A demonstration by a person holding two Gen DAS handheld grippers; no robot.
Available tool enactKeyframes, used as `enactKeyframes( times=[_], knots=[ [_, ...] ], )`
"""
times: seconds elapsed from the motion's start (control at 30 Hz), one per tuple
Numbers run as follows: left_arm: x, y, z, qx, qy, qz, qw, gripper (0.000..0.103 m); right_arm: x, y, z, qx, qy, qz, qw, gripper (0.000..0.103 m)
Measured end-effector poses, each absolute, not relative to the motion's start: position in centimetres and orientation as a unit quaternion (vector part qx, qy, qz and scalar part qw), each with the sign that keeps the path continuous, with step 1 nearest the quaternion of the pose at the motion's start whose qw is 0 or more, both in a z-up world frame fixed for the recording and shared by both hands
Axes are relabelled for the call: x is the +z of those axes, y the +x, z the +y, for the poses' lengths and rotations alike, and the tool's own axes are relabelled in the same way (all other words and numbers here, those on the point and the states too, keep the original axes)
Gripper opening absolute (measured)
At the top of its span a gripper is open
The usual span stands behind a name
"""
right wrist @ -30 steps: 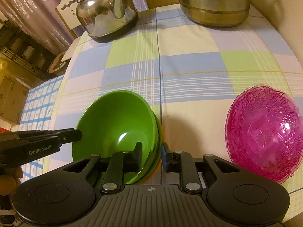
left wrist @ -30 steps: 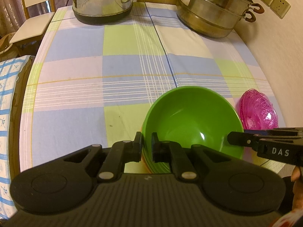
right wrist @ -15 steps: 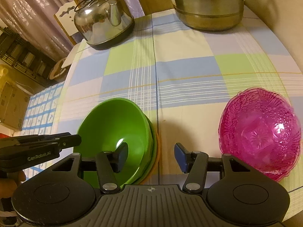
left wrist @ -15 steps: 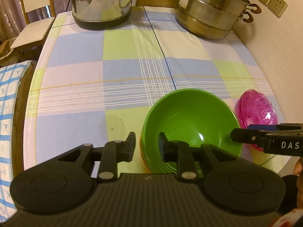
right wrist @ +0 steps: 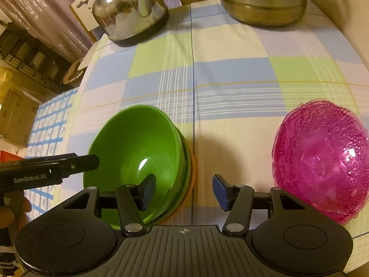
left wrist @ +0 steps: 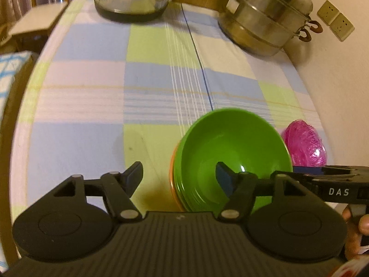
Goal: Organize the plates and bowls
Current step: 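Close both grippers on the rim of the nested bowl stack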
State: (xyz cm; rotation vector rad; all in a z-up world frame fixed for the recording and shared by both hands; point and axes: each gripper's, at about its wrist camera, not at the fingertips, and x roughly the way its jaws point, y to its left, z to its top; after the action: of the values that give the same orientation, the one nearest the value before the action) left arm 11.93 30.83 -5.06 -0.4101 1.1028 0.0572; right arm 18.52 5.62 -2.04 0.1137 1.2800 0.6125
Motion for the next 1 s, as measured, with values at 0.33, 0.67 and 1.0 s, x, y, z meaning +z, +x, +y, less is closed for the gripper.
enactKeyframes(
  times=[0.33, 0.67, 1.0],
  knots=[
    [-7.0, 12.2, 30.8, 0.012, -0.225, 0.529, 0.818, 0.066, -3.5, 18.9, 6.0, 0.294, 0.049, 0.588, 0.752, 0.054],
    [-7.8, 13.0, 30.5, 0.01, -0.232, 0.534, 0.813, 0.066, -5.0, 19.9, 5.8, 0.304, 0.077, 0.603, 0.734, 0.032],
    [-8.9, 13.6, 30.4, 0.008, -0.232, 0.547, 0.804, 0.056, -6.0, 20.4, 6.2, 0.303, 0.081, 0.616, 0.723, 0.028]
  ],
)
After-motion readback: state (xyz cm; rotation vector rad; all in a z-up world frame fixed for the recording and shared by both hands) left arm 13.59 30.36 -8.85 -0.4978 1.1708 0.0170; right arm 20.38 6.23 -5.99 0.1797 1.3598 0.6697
